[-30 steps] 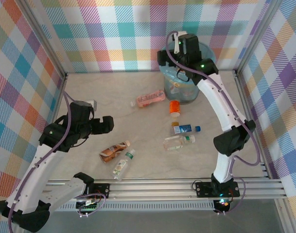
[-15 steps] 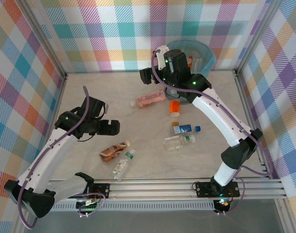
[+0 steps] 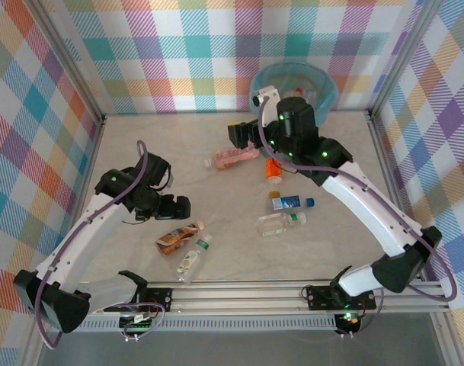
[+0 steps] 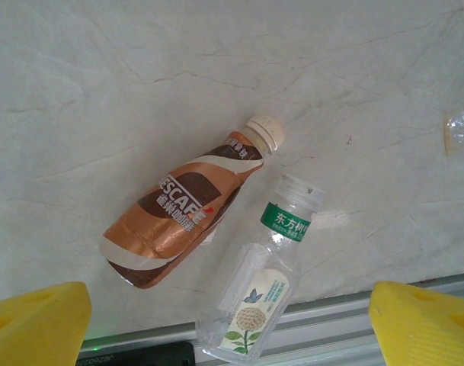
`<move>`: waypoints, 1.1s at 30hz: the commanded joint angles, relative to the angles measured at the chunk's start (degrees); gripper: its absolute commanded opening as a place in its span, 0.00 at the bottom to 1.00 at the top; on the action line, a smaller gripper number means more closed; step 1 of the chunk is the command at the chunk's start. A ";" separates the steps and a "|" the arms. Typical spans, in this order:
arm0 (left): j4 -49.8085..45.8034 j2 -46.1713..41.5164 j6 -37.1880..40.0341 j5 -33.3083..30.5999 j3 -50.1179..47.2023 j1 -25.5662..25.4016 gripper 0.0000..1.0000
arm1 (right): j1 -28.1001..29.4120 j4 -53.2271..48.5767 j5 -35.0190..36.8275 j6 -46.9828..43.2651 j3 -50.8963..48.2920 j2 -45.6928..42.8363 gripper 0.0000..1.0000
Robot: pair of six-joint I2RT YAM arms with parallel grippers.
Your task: Put the plastic bottles in the bin
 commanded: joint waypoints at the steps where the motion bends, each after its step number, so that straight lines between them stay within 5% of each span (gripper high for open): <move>1: -1.12 -1.13 -6.35 -0.18 -1.54 -0.62 0.93 | 0.22 6.87 -5.53 -0.16 -2.57 -1.95 1.00; 8: 1.53 -7.64 -10.16 -0.28 -6.86 -0.81 0.93 | 0.30 1.14 -12.85 0.60 4.39 2.08 0.98; 24: 5.26 -3.48 0.80 6.10 -11.15 -0.94 0.89 | 2.66 1.06 -15.02 3.20 -9.23 -4.92 0.93; 33: 18.14 0.97 1.63 3.59 -7.87 -11.64 0.89 | 2.74 2.76 -9.31 2.86 -10.48 -5.96 0.93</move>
